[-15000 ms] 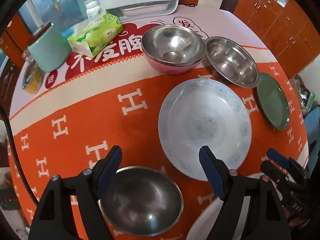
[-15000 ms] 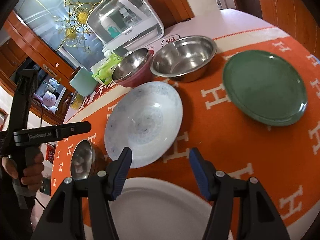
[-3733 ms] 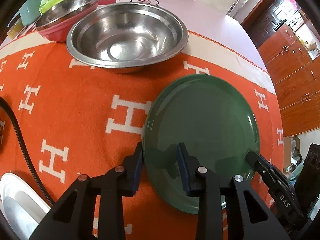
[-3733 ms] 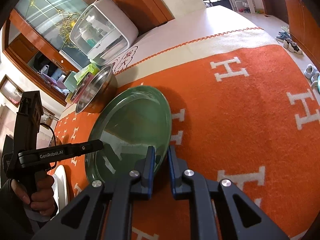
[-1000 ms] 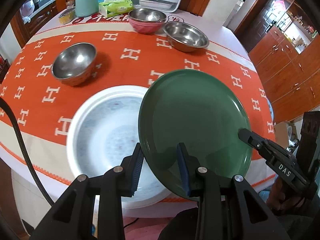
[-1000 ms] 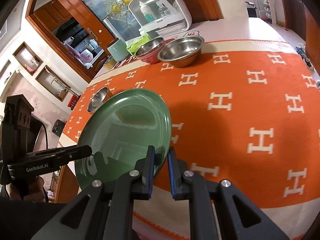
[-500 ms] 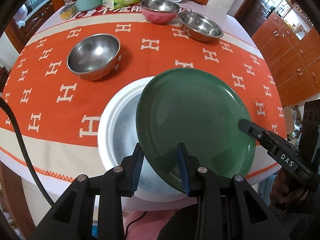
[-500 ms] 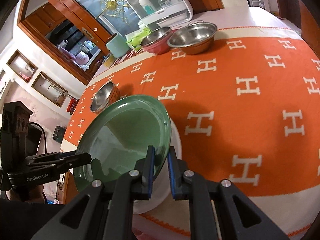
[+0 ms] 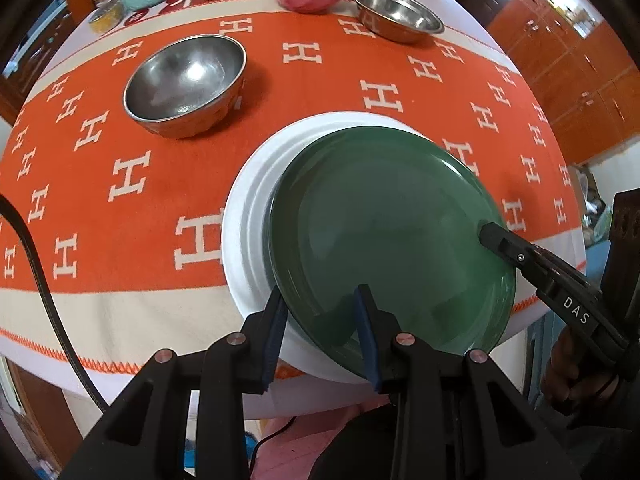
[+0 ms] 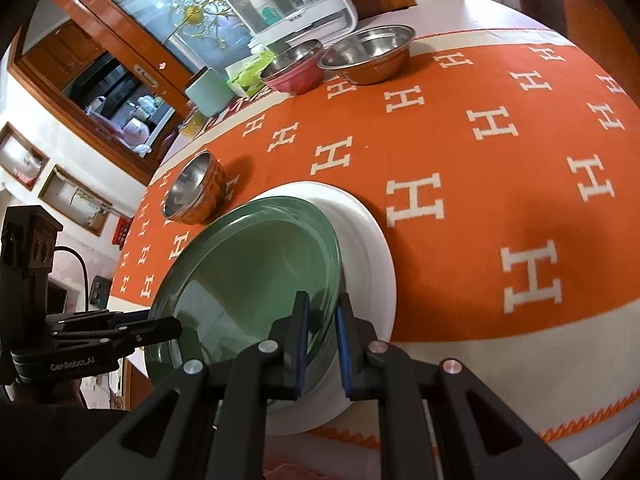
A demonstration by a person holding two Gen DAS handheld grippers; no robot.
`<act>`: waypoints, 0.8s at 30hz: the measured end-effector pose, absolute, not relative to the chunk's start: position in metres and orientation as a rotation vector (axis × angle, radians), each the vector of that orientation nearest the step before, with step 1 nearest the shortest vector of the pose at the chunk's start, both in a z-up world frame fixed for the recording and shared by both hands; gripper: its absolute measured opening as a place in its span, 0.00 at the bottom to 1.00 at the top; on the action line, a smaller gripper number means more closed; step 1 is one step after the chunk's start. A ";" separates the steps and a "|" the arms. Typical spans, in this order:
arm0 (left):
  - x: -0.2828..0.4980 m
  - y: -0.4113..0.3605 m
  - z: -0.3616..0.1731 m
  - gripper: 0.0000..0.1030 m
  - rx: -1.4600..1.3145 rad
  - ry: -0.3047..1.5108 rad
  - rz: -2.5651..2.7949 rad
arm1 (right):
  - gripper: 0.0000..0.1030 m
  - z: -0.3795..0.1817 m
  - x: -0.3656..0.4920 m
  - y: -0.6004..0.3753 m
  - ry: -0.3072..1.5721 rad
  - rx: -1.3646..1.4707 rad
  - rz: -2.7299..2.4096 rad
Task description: Organize plates and bowls
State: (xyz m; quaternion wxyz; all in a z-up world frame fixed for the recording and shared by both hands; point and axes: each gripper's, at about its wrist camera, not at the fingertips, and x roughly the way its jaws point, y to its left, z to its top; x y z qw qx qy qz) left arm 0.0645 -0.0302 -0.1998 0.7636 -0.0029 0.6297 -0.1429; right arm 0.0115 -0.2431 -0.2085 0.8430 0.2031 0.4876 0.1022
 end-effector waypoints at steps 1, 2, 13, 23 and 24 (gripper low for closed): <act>0.065 -0.029 -0.201 0.30 0.002 1.370 -0.319 | 0.12 -0.210 0.010 -0.242 1.027 0.431 0.205; 0.066 -0.028 -0.202 0.30 0.009 1.372 -0.327 | 0.12 -0.211 0.009 -0.240 1.026 0.434 0.194; 0.076 -0.020 -0.215 0.31 0.067 1.398 -0.401 | 0.14 -0.217 0.004 -0.226 1.022 0.437 0.109; 0.081 -0.022 -0.224 0.35 0.100 1.426 -0.434 | 0.15 -0.217 0.005 -0.217 1.037 0.384 0.055; 0.081 -0.022 -0.225 0.36 0.101 1.428 -0.436 | 0.15 -0.217 0.006 -0.216 1.042 0.379 0.054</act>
